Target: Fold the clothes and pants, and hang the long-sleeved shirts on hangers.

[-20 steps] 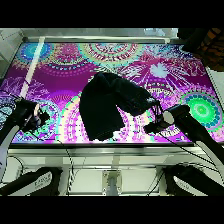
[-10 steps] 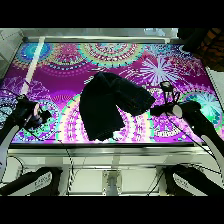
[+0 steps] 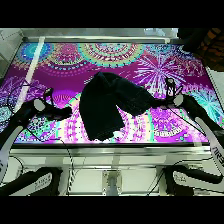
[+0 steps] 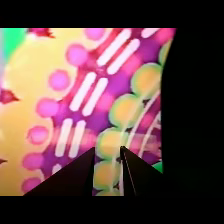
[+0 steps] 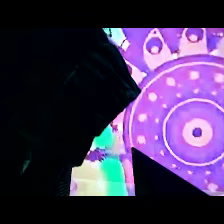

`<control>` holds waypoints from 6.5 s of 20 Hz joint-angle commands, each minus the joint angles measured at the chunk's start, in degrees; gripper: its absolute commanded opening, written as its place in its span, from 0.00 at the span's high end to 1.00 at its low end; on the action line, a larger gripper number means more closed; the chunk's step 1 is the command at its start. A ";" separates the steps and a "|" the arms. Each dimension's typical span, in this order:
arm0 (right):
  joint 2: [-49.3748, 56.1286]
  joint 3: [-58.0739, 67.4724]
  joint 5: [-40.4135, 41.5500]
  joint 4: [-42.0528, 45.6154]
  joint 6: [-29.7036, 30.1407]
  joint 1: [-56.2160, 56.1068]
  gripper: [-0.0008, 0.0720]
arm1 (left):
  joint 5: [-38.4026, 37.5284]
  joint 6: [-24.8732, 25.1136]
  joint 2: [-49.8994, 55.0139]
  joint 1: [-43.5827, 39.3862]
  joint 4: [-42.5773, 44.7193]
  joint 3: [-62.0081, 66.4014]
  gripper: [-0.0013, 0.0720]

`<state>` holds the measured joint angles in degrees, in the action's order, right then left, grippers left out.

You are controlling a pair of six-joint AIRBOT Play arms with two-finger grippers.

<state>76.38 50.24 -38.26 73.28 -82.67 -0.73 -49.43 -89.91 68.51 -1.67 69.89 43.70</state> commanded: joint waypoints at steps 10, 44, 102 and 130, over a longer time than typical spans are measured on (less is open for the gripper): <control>7.85 4.55 -5.57 -13.14 8.87 -6.51 0.45 | 6.47 18.36 0.07 -15.15 -6.93 0.04 0.65; -12.41 27.06 -47.58 3.37 9.05 33.31 0.97 | 25.86 45.94 9.03 -45.59 -0.94 5.88 0.37; -25.86 33.59 -61.64 -14.62 10.14 33.31 0.98 | -27.45 23.78 -42.01 2.47 37.24 9.51 0.96; 18.60 48.06 -25.00 -17.22 13.79 25.57 0.62 | -10.58 10.99 19.34 0.96 34.73 47.15 0.56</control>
<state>94.83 93.34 -48.42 48.66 -70.50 24.01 -42.76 -86.61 88.64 -0.62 104.60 89.14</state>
